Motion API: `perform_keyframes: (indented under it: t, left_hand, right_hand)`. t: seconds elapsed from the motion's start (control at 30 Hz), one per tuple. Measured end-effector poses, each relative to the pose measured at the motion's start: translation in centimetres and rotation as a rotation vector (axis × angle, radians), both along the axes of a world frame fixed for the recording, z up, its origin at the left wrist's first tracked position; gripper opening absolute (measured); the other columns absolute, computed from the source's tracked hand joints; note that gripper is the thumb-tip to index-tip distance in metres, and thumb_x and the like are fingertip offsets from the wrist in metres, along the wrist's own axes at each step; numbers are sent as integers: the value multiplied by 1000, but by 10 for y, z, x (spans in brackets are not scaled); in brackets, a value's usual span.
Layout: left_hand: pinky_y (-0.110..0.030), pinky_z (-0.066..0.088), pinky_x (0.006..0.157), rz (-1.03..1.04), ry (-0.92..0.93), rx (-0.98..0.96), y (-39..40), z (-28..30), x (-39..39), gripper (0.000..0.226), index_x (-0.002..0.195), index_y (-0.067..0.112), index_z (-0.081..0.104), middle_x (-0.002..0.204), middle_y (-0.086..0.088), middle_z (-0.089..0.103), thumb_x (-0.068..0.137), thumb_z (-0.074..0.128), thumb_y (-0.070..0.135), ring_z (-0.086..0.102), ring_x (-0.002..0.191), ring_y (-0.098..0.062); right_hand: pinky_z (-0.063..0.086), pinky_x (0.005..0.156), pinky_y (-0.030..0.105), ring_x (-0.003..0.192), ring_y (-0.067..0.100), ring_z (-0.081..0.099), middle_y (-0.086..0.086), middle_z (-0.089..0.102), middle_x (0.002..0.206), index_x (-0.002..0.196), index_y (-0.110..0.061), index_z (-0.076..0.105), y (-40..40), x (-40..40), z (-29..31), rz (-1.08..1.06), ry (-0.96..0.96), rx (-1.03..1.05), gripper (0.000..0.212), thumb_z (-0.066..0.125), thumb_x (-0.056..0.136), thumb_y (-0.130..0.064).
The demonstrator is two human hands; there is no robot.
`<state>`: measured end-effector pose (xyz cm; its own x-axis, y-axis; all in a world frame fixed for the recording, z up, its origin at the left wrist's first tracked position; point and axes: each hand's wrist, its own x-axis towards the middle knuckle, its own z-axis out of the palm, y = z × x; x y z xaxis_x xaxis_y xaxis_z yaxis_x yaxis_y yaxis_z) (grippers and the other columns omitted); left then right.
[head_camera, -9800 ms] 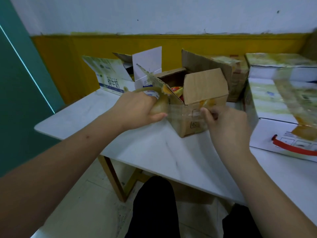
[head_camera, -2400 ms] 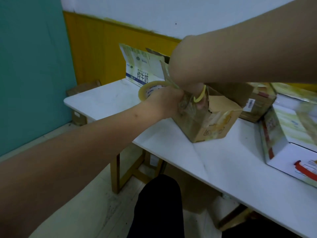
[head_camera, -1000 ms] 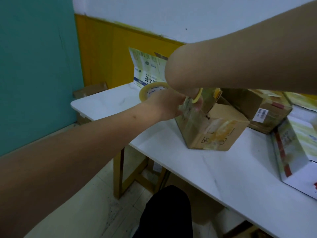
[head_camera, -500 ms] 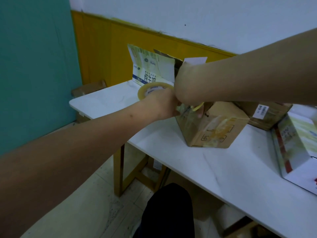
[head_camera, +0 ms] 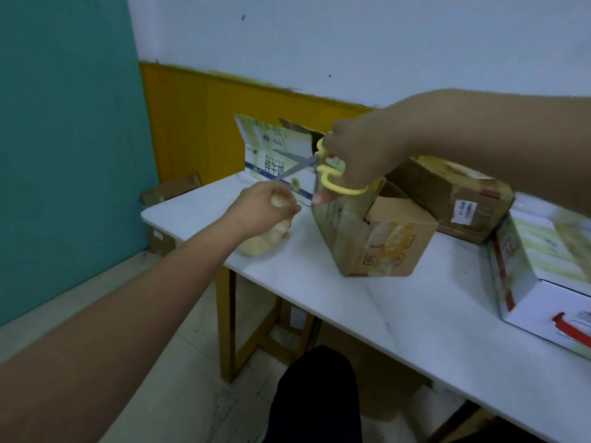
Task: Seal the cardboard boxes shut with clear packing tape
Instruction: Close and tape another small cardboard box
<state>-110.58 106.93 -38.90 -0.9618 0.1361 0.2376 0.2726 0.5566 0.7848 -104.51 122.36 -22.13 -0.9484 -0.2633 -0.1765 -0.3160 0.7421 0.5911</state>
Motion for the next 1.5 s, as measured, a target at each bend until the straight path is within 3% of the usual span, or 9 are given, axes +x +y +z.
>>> perform_keyframes:
  t: [0.13, 0.27, 0.47, 0.63, 0.73, 0.87, 1.17, 1.27, 1.5]
  left_hand:
    - [-33, 60, 58, -34, -150, 444, 8, 4, 45, 22, 110, 6, 65, 96, -23, 74, 95, 71, 20, 75, 68, -26]
    - [-39, 63, 67, -73, -250, 635, 24, 6, 84, 27, 115, 8, 64, 92, -22, 76, 95, 71, 24, 76, 75, -32]
    - [-42, 61, 72, -136, -387, 796, 45, 4, 122, 18, 108, 9, 63, 98, -26, 74, 96, 67, 21, 74, 75, -29]
    - [-44, 61, 80, -140, -465, 901, 51, 1, 144, 19, 113, 7, 63, 107, -26, 73, 98, 63, 20, 75, 78, -26]
    - [-44, 60, 84, -200, -509, 922, 49, 3, 150, 22, 120, 8, 60, 111, -26, 72, 100, 60, 15, 75, 86, -28]
    - [-45, 58, 85, -245, -527, 828, 40, 1, 153, 26, 123, 10, 60, 110, -22, 73, 98, 56, 4, 74, 98, -36]
    - [-42, 62, 77, -208, -505, 800, 36, 5, 144, 28, 128, 7, 58, 110, -29, 71, 100, 57, 10, 73, 96, -41]
    - [-40, 61, 72, -215, -489, 782, 33, 5, 142, 30, 130, 4, 56, 109, -29, 71, 100, 59, 12, 74, 91, -39]
    - [-42, 62, 74, -152, -519, 715, 20, 8, 149, 51, 144, 16, 41, 104, -27, 73, 98, 63, 12, 75, 88, -38]
  right_hand:
    - [50, 72, 34, 80, 15, 55, 9, 54, 103, 111, -8, 51, 57, 49, -22, 4, -194, -344, 55, 55, 90, -58]
    - [55, 60, 29, 63, 9, 66, 2, 68, 82, 98, -16, 59, 121, 80, -87, -52, -289, -660, 40, 70, 85, -53]
    - [53, 67, 30, 82, 17, 63, -1, 64, 89, 88, -20, 64, 173, 61, -175, -331, 15, -306, 55, 59, 79, -74]
    - [46, 69, 30, 68, 13, 48, 0, 54, 81, 77, -16, 52, 181, 39, -161, -367, -305, -178, 27, 49, 100, -29]
    - [41, 60, 23, 68, 12, 48, 1, 48, 81, 82, -13, 54, 175, 37, -157, -306, -155, -54, 16, 54, 98, -18]
    - [40, 52, 27, 70, 17, 58, 7, 64, 86, 81, -16, 59, 139, 53, -133, -123, 308, -440, 25, 55, 99, -34]
    - [31, 50, 25, 61, 15, 53, -3, 56, 67, 75, -19, 59, 83, 35, -165, 65, 492, -1018, 38, 45, 101, -43]
    - [41, 59, 12, 75, 1, 58, -15, 60, 86, 100, -30, 62, 56, 50, -151, 156, 222, -1502, 41, 57, 83, -67]
    - [37, 55, 10, 58, -2, 56, -10, 62, 63, 74, -22, 72, 28, 45, -153, 103, 218, -1520, 14, 78, 84, -29]
